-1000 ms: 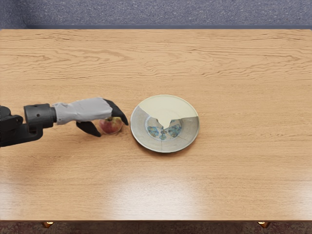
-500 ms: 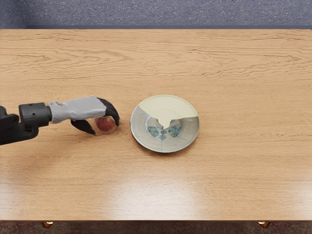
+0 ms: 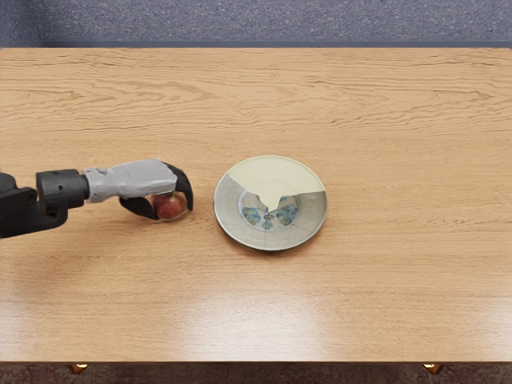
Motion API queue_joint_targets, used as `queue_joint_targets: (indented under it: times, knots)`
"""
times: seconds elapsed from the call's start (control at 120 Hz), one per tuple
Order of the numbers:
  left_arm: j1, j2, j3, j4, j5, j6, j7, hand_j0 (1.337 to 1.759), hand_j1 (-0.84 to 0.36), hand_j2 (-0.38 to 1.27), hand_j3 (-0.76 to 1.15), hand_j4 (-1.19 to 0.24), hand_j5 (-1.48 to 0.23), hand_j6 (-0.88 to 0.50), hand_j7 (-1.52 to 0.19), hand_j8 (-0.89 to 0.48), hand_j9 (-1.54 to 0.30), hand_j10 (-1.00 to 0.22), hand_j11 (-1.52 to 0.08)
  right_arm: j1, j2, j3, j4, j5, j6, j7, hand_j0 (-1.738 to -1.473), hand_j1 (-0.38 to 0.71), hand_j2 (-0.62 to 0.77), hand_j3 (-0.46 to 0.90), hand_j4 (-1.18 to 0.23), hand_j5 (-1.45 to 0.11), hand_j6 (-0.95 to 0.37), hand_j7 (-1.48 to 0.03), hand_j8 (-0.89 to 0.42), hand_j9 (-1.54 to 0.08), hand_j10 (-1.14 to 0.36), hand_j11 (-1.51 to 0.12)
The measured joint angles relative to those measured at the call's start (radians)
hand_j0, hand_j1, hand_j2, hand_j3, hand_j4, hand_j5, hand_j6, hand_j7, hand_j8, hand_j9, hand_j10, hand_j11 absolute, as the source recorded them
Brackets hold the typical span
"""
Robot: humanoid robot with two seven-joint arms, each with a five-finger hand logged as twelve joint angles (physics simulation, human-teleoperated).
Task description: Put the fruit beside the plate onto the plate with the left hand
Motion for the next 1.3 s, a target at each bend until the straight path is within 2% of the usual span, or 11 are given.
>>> queue_joint_targets:
  times: [0.142,0.242,0.308,0.558,0.7,0.842,0.9,1.0,1.042,1.167,1.3]
  knots:
    - [-0.002,-0.006,0.018,0.019,-0.001,0.002,-0.001,1.651,-0.18,0.02,0.0,-0.7,-0.56,-0.4,-0.64,-0.29,-0.69,-0.39,-0.79,0.0,0.0,0.0,0.0,0.0,0.0,0.0,-1.658,-0.35,0.0,0.0,0.0,0.0,0.0,0.0,0.0,0.0,0.0,0.0]
    - [-0.009,-0.006,0.025,0.024,0.0,-0.006,-0.001,1.652,-0.19,0.04,0.0,-0.67,-0.63,-0.37,-0.7,-0.26,-0.74,-0.38,-0.8,0.0,0.0,0.0,0.0,0.0,0.0,0.0,-1.658,-0.35,0.0,0.0,0.0,0.0,0.0,0.0,0.0,0.0,0.0,0.0]
    - [-0.03,-0.006,0.027,0.021,0.0,-0.01,-0.001,1.652,-0.2,0.11,0.0,-0.64,-0.68,-0.38,-0.73,-0.27,-0.76,-0.4,-0.81,0.0,0.0,0.0,0.0,0.0,0.0,0.0,-1.658,-0.35,0.0,0.0,0.0,0.0,0.0,0.0,0.0,0.0,0.0,0.0]
    - [-0.147,-0.01,0.027,-0.05,-0.062,-0.017,0.0,1.652,-0.22,0.13,0.0,-0.59,-0.8,-0.33,-0.81,-0.23,-0.83,-0.38,-0.83,0.0,0.0,0.0,0.0,0.0,0.0,0.0,-1.658,-0.35,0.0,0.0,0.0,0.0,0.0,0.0,0.0,0.0,0.0,0.0]
    - [-0.194,-0.084,0.027,-0.072,-0.096,-0.022,0.0,1.653,-0.23,0.14,0.0,-0.58,-0.83,-0.31,-0.83,-0.21,-0.84,-0.36,-0.84,0.0,0.0,0.0,0.0,-0.001,0.0,0.0,-1.658,-0.35,0.0,0.0,0.0,0.0,0.0,0.0,0.0,0.0,0.0,0.0]
    - [-0.207,-0.166,0.028,-0.072,-0.122,-0.028,0.0,1.653,-0.24,0.16,0.0,-0.57,-0.84,-0.3,-0.84,-0.2,-0.85,-0.36,-0.84,0.0,0.0,0.0,0.0,-0.001,0.0,0.0,-1.658,-0.35,0.0,0.0,0.0,0.0,0.0,0.0,0.0,0.0,0.0,0.0]
    - [-0.199,-0.219,0.03,-0.056,-0.127,-0.03,0.0,1.654,-0.3,0.26,0.0,-0.57,-0.85,-0.28,-0.84,-0.17,-0.86,-0.34,-0.84,0.0,0.0,-0.001,0.0,0.0,0.0,0.0,-1.658,-0.35,0.0,0.0,0.0,0.0,0.0,0.0,0.0,0.0,0.0,0.0]
    - [-0.185,-0.266,0.048,-0.005,-0.133,-0.035,0.0,1.654,-0.27,0.2,0.0,-0.55,-0.84,-0.28,-0.83,-0.18,-0.83,-0.37,-0.81,0.0,0.0,-0.001,0.0,-0.001,0.0,0.0,-1.658,-0.35,0.0,0.0,0.0,0.0,0.0,0.0,0.0,0.0,0.0,0.0]
    - [-0.179,-0.283,0.053,0.019,-0.156,-0.035,0.0,1.654,-0.2,0.18,0.0,-0.51,-0.77,-0.29,-0.76,-0.21,-0.77,-0.37,-0.75,0.0,0.0,-0.001,0.0,-0.001,0.0,0.0,-1.658,-0.35,0.0,0.0,0.0,0.0,0.0,0.0,0.0,0.0,0.0,0.0]
    - [-0.173,-0.299,0.058,0.075,-0.251,-0.035,0.001,1.656,0.03,0.13,0.0,-0.31,-0.46,-0.19,-0.45,-0.14,-0.45,-0.23,-0.44,0.0,0.0,-0.001,0.0,-0.001,0.0,0.0,-1.658,-0.35,0.0,0.0,0.0,0.0,0.0,0.0,0.0,0.0,0.0,0.0]
    - [-0.176,-0.294,0.058,0.095,-0.337,-0.034,0.0,1.657,0.17,0.07,0.0,-0.17,-0.25,-0.11,-0.25,-0.09,-0.25,-0.13,-0.24,0.0,0.0,-0.001,0.0,-0.001,0.0,0.0,-1.658,-0.35,0.0,0.0,0.0,0.0,0.0,0.0,0.0,0.0,0.0,0.0]
